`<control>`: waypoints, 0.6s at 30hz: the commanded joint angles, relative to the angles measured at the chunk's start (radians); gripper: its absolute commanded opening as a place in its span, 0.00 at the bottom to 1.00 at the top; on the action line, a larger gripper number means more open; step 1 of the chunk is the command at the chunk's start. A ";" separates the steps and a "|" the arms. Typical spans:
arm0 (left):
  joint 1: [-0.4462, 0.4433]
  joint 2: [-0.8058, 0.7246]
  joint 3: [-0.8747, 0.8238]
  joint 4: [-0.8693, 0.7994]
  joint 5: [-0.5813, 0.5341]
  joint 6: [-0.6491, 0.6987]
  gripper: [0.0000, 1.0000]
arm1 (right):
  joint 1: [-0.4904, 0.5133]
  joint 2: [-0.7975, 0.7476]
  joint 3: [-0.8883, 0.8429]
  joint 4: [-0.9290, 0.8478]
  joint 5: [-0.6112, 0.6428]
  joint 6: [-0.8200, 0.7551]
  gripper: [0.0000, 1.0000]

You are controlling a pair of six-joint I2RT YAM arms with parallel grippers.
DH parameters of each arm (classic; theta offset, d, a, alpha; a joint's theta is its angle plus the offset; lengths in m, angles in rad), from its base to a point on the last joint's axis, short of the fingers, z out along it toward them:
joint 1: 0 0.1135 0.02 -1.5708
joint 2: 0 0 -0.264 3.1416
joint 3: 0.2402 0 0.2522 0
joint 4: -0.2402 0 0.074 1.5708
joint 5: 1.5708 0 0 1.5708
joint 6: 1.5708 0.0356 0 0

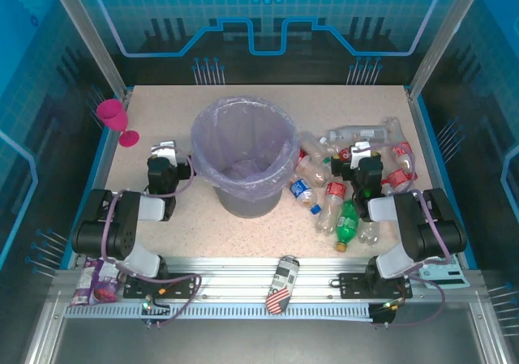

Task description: Put the plastic bottles in the bin

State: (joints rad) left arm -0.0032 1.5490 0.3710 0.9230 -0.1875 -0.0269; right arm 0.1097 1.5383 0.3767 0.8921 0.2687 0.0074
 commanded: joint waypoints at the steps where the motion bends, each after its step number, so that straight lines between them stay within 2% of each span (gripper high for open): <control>1: -0.007 -0.003 -0.009 0.030 -0.012 -0.011 0.99 | -0.009 0.005 0.002 0.043 0.003 0.009 1.00; 18: -0.007 -0.001 -0.004 0.019 -0.012 -0.008 0.99 | -0.011 0.005 0.003 0.036 -0.002 0.011 1.00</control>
State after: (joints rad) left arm -0.0032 1.5490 0.3710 0.9230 -0.1875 -0.0269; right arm 0.1097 1.5383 0.3767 0.8921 0.2687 0.0074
